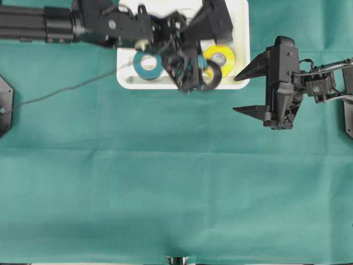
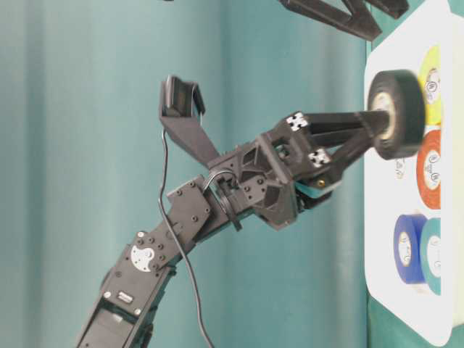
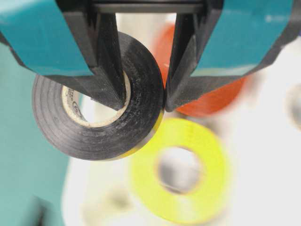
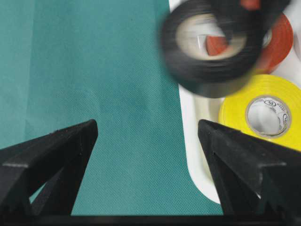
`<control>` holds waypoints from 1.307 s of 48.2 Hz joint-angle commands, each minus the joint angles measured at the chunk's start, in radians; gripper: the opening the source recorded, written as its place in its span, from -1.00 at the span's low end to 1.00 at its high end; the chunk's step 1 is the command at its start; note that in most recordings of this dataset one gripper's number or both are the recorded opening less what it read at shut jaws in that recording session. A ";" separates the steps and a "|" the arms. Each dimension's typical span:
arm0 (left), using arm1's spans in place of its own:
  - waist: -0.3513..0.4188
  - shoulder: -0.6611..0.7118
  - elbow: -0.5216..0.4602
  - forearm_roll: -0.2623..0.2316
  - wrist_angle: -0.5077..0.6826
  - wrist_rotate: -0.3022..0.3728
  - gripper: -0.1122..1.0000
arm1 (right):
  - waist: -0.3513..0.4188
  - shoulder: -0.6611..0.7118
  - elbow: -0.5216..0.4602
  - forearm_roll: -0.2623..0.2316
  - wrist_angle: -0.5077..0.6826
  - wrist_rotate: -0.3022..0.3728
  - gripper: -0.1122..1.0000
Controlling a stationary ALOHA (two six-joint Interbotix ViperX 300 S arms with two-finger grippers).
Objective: Put the tape alternately from left to right into the white case.
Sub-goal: 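Lift the black roll with the left gripper and lower it into the tray, then open the left gripper to release the black roll onto the yellow roll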
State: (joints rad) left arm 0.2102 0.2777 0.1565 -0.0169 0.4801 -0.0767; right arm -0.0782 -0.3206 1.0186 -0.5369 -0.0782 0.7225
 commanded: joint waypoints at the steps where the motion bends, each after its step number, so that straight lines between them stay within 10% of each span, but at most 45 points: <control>1: 0.021 -0.026 -0.021 0.002 -0.038 0.006 -0.35 | 0.002 -0.014 -0.008 0.002 -0.009 0.002 0.54; 40: 0.095 0.017 -0.038 0.000 -0.095 0.037 -0.34 | 0.002 -0.014 -0.002 0.003 -0.009 0.003 0.54; 53: 0.087 0.002 -0.031 0.002 -0.097 0.081 0.88 | 0.002 -0.014 0.003 0.003 -0.009 0.003 0.54; 63: 0.074 -0.014 -0.026 -0.002 -0.097 0.095 1.00 | 0.002 -0.014 0.002 0.003 -0.009 0.002 0.54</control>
State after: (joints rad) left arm 0.2915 0.3175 0.1519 -0.0169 0.3912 0.0184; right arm -0.0798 -0.3206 1.0278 -0.5354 -0.0798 0.7240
